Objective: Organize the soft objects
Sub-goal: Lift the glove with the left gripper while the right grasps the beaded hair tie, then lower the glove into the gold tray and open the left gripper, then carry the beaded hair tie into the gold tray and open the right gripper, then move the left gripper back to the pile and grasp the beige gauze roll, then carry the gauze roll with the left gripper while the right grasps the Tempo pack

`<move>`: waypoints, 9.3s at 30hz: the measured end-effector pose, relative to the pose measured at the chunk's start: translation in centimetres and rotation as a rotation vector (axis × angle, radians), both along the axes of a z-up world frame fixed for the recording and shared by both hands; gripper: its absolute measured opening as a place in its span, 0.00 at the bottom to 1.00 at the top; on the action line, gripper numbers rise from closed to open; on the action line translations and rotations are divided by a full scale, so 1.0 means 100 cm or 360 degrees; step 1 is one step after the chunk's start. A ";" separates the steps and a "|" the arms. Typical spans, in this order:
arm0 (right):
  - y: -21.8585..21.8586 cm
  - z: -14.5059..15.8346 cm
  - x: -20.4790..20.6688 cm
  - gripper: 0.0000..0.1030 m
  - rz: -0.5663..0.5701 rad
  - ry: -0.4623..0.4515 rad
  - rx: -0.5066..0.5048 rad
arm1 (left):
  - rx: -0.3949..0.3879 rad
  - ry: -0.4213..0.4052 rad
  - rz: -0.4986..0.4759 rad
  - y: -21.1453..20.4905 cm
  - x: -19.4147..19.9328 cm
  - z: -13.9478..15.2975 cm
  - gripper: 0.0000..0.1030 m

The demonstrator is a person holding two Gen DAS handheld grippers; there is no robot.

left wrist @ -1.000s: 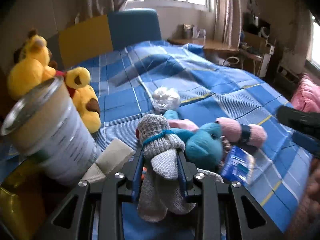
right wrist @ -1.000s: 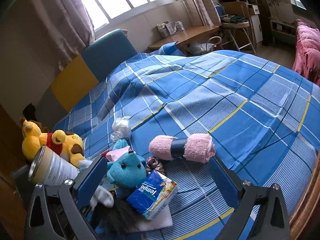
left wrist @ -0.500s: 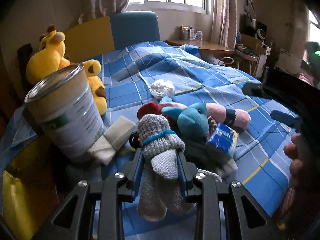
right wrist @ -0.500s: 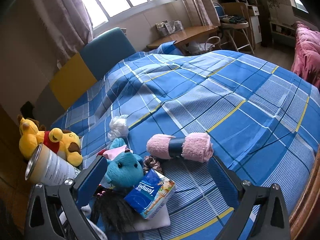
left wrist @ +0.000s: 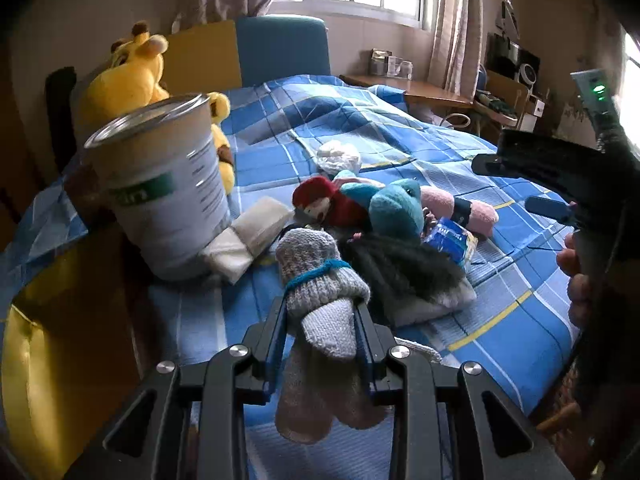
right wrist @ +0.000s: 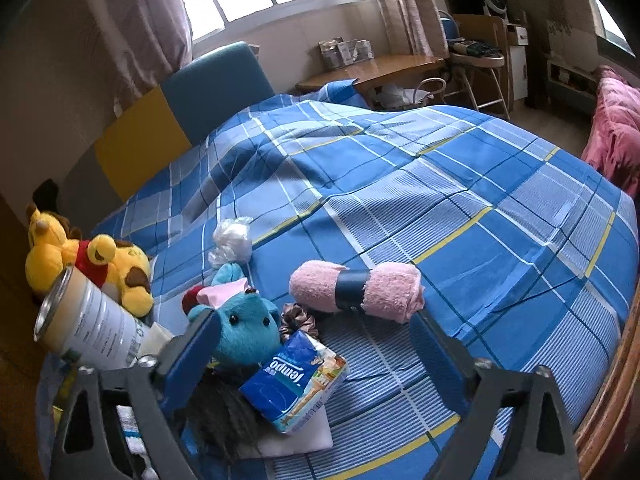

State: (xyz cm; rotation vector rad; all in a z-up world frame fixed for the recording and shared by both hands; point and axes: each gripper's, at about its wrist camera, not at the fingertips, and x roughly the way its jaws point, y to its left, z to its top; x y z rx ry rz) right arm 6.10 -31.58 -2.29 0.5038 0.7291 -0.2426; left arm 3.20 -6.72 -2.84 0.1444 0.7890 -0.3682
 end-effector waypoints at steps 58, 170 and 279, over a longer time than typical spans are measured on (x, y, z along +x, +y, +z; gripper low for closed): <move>0.151 -0.089 0.084 0.38 0.1114 0.0571 -0.0499 | -0.0158 0.0093 0.0836 0.220 0.079 0.002 0.95; 0.178 -0.058 0.099 0.54 0.1389 0.0696 -0.0447 | -0.0462 0.0083 0.0424 0.201 -0.023 0.036 1.00; 0.019 -0.072 0.048 0.68 0.0104 0.0544 0.0339 | 0.0054 0.0120 0.0019 0.004 0.014 -0.067 0.21</move>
